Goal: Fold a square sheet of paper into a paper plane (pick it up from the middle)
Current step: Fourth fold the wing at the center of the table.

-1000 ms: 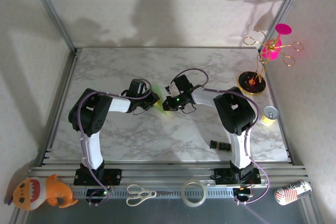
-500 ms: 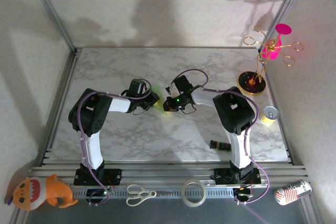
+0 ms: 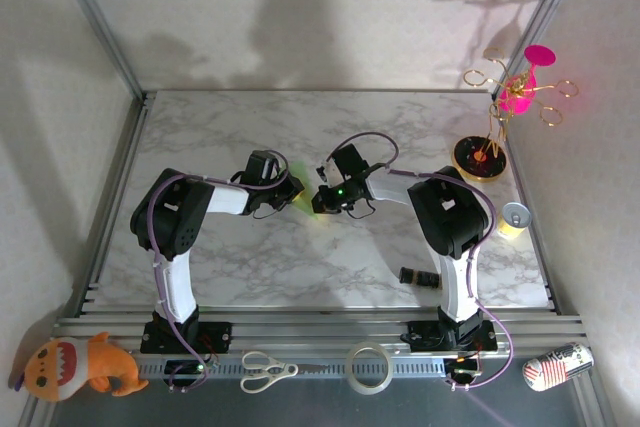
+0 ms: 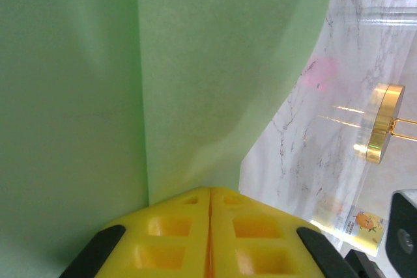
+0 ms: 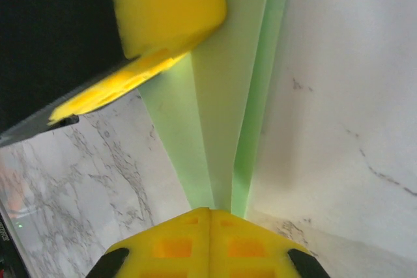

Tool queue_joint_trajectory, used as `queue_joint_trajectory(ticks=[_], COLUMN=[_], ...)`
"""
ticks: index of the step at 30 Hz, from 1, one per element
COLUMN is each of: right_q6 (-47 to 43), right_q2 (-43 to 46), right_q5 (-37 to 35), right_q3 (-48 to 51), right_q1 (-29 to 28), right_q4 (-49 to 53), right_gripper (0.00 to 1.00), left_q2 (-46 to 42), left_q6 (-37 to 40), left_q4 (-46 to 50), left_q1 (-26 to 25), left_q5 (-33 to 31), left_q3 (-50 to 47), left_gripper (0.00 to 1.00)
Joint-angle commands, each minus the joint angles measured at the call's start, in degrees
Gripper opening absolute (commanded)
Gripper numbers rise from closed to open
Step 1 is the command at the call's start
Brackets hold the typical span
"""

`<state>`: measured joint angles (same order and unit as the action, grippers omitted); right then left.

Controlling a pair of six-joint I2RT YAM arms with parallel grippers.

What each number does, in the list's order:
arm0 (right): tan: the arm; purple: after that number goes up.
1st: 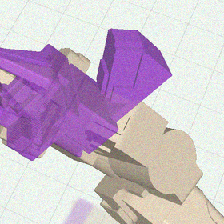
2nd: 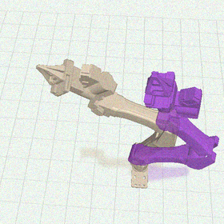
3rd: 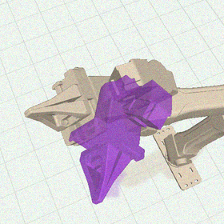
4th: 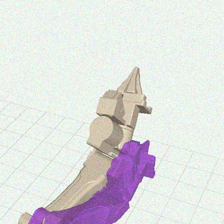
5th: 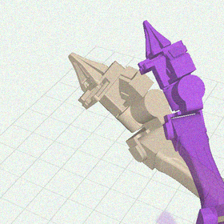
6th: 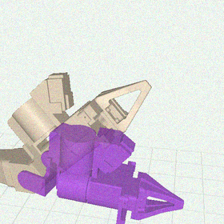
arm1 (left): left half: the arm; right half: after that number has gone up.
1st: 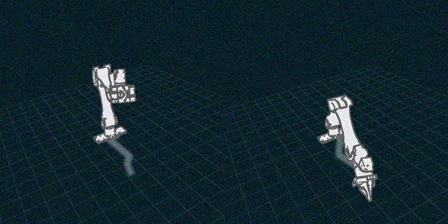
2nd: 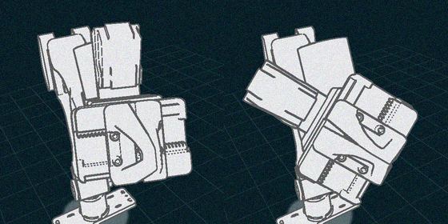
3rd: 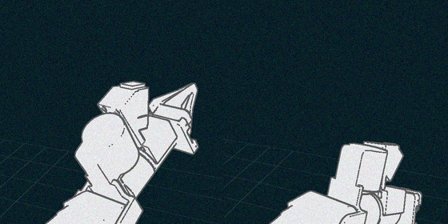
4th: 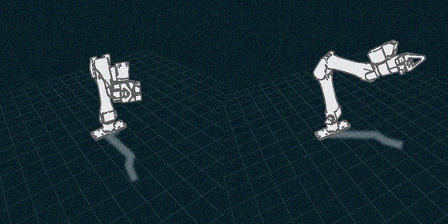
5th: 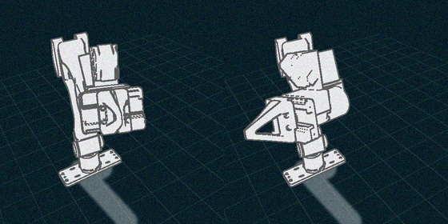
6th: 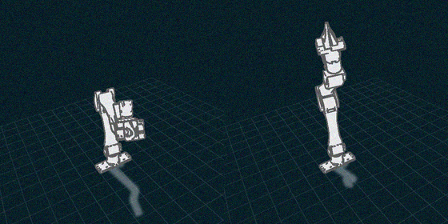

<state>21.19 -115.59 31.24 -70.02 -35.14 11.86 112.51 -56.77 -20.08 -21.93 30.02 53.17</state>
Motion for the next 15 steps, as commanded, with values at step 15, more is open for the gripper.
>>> queue_joint_trajectory(ticks=[15], right_q6=[-0.8], right_q2=[-2.2], right_q5=[-2.6], right_q3=[1.3], right_q1=[-0.5], right_q4=[4.8], right_gripper=[0.04], left_q2=[5.5], left_q6=[1.8], left_q4=[11.3], left_q1=[-0.1], left_q5=[-7.4], left_q3=[-1.8], left_gripper=[0.08])
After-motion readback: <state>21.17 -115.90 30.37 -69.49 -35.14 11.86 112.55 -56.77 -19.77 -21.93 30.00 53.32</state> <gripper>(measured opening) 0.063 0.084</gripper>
